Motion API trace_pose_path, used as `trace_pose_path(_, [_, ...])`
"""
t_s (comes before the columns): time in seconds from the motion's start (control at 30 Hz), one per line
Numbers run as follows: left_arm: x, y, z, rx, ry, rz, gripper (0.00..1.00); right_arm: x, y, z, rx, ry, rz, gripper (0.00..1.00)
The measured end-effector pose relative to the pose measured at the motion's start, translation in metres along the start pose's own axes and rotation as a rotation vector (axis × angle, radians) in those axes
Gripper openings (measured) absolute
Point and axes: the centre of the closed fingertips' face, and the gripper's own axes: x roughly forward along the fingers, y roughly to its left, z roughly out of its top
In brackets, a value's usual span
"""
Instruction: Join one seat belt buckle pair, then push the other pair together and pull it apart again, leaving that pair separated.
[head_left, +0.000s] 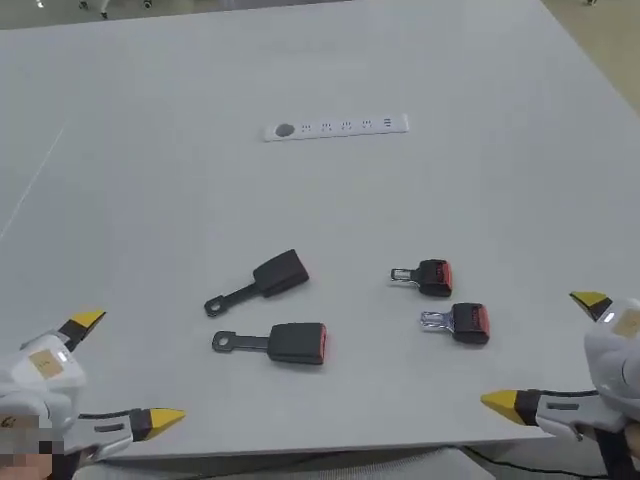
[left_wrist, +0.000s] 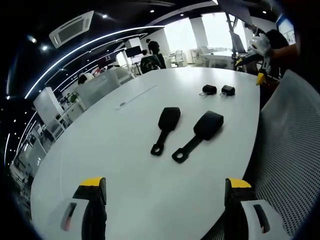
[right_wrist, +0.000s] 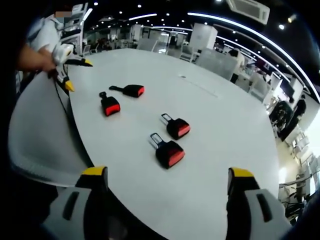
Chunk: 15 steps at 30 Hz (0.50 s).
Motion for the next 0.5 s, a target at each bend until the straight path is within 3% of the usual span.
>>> trace_pose_path(0.17, [0.0003, -0.0011, -0.0007, 0.002, 0.004, -0.004, 1.00, -0.0006, -0.0018, -0.0014, -0.001, 0.003, -0.006, 1.00])
trace_pose_path(0.27, [0.0005, -0.0015, -0.0054, -0.003, 0.030, -0.006, 1.00, 0.0001, -0.0001, -0.0019, -0.004, 0.007, 0.000, 1.00])
trace_pose_path(0.5, [-0.0001, -0.0023, -0.0049, 0.001, 0.033, -0.010, 1.00, 0.0005, 0.0004, -0.0032, -0.015, 0.015, -0.004, 1.00])
